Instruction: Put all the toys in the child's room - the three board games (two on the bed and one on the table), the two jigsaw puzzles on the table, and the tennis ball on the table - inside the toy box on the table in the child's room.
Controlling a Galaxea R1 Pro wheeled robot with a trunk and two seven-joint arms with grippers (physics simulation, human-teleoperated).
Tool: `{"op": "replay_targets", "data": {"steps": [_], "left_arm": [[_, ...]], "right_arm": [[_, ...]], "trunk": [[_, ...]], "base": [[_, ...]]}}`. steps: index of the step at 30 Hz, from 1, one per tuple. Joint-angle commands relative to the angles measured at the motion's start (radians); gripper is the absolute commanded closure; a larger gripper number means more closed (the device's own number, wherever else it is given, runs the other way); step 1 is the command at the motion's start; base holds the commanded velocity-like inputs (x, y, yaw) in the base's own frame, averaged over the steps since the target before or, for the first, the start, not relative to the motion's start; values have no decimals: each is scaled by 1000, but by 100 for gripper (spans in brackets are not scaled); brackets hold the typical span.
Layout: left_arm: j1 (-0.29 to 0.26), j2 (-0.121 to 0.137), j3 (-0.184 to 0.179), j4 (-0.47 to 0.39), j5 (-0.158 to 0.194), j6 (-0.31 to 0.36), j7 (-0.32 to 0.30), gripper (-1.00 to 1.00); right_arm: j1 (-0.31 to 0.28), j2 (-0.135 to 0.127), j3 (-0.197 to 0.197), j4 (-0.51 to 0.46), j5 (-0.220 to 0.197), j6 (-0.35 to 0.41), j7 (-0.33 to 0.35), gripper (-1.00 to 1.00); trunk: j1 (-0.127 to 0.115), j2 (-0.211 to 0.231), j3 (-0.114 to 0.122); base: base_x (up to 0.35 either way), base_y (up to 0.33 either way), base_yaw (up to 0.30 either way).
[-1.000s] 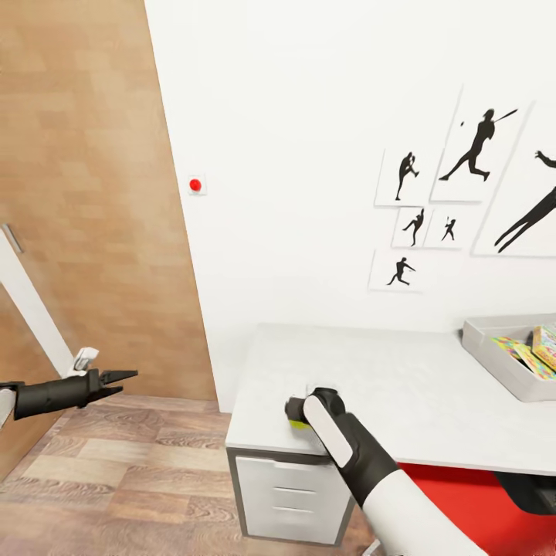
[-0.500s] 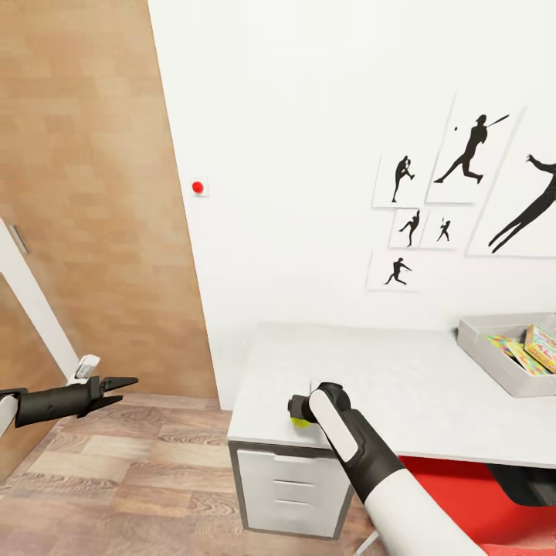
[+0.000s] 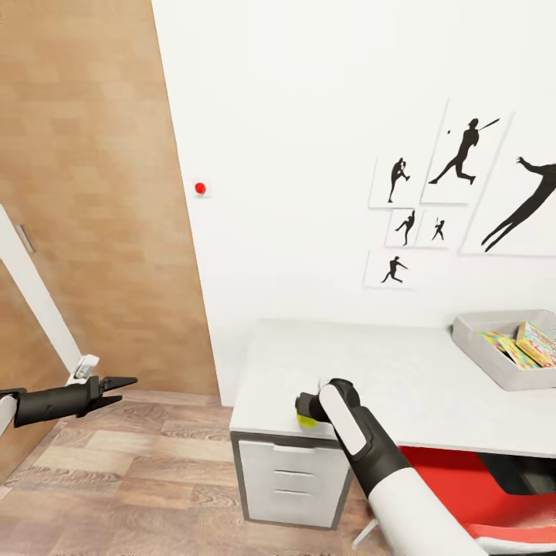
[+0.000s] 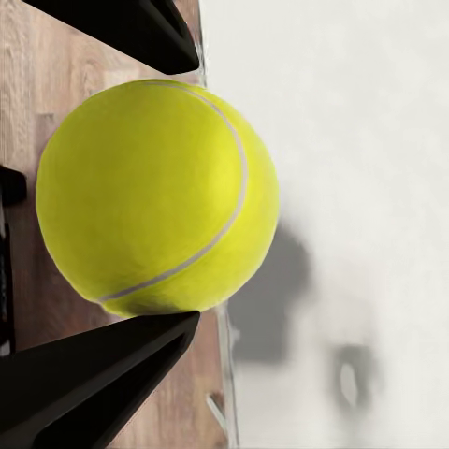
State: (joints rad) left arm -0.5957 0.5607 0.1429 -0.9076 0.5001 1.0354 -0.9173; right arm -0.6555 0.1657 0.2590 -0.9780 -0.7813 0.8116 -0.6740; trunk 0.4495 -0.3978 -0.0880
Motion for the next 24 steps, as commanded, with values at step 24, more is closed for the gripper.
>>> {"op": "replay_targets", "data": {"steps": [24], "left_arm": [[-1, 1, 1, 1, -4, 3, -5, -100]], "right_arm": [[-1, 0, 5, -135, -10, 4, -10, 100]], "trunk": [[0, -2, -2]], "base": [[-8, 0, -231]]}}
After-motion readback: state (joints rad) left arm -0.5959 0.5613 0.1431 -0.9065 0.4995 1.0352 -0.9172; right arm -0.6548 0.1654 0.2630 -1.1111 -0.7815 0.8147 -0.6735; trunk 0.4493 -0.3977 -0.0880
